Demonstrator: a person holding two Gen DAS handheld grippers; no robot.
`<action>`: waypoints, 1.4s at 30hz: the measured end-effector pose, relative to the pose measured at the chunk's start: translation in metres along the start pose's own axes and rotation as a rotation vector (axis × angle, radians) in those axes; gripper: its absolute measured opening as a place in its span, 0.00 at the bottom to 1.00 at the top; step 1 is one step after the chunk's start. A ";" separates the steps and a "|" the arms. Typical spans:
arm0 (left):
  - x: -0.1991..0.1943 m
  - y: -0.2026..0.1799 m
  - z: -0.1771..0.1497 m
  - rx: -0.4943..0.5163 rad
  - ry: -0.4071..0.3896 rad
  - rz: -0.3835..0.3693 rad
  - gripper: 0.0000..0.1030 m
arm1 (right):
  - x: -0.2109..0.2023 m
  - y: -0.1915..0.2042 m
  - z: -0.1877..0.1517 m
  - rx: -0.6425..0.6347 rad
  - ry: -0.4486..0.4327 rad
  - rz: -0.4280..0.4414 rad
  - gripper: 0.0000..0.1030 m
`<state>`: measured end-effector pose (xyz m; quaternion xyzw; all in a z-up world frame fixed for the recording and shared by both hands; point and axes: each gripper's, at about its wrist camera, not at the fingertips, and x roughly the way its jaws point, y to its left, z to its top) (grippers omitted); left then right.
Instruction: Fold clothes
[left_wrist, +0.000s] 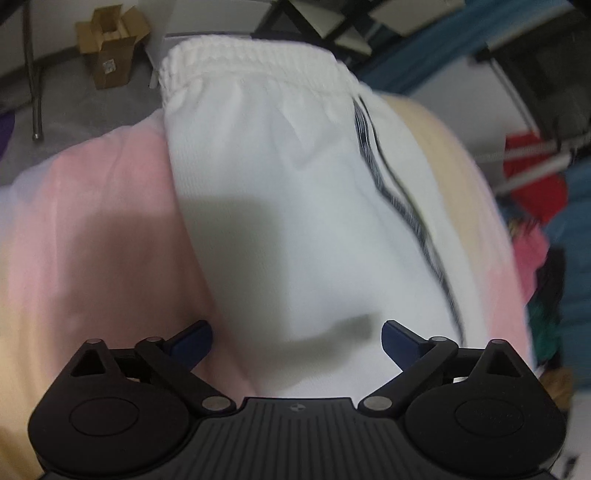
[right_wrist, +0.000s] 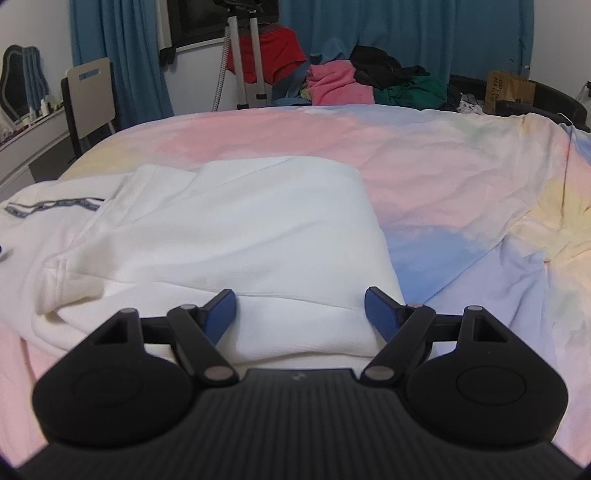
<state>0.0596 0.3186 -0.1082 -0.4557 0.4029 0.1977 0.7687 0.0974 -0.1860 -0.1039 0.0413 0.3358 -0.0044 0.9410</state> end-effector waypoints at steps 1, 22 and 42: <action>-0.001 0.002 0.004 -0.014 -0.018 -0.020 0.96 | 0.000 0.000 0.001 0.007 0.000 -0.002 0.77; 0.014 0.026 0.035 -0.151 -0.144 -0.158 0.70 | 0.005 0.006 0.003 0.005 -0.017 -0.022 0.78; 0.014 0.037 0.040 -0.176 -0.226 -0.197 0.41 | 0.007 0.015 -0.004 -0.017 -0.030 0.019 0.78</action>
